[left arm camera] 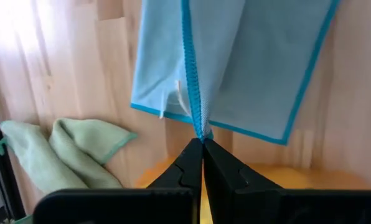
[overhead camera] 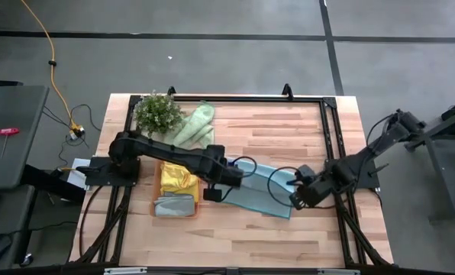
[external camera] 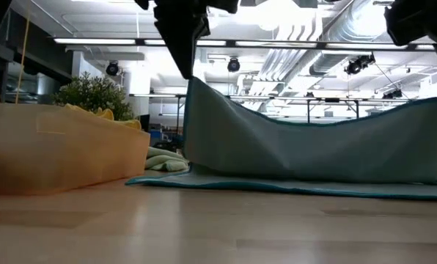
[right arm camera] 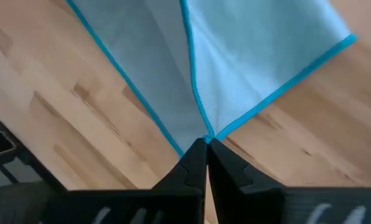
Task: Fold microfiber towels
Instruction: Fold the blue microfiber towel
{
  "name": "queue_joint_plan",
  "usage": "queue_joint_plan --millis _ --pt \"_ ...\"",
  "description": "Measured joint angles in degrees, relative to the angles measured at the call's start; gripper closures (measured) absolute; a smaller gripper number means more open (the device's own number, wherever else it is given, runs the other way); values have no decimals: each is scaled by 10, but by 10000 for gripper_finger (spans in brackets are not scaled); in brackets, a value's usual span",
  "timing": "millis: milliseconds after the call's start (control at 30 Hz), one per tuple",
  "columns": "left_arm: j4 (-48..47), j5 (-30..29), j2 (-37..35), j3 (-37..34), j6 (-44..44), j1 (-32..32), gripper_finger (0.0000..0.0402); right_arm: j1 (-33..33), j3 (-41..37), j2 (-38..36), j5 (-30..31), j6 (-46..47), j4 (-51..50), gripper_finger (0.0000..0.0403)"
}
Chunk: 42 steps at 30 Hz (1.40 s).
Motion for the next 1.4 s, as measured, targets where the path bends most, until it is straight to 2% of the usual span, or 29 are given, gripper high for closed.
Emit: queue_joint_plan --millis 233,467,633,1000,1167,1267,1400 --pt "23 25 1 -63 -20 -24 402 32 0 44 -1 26 21 403" --pt "68 26 2 -127 -35 -31 402 35 0 56 -2 25 32 403" --pt "87 26 1 -147 -30 -30 401 35 0 56 -2 25 36 403" --pt "86 19 1 -157 36 -29 392 35 0 55 -1 24 54 398" --pt "88 18 1 -157 39 -29 387 35 0 55 0 24 52 361" --pt "88 23 1 -157 41 -28 373 35 0 55 1 24 49 318" --pt "78 76 -7 -157 41 -22 337 35 0 55 -9 5 42 248"
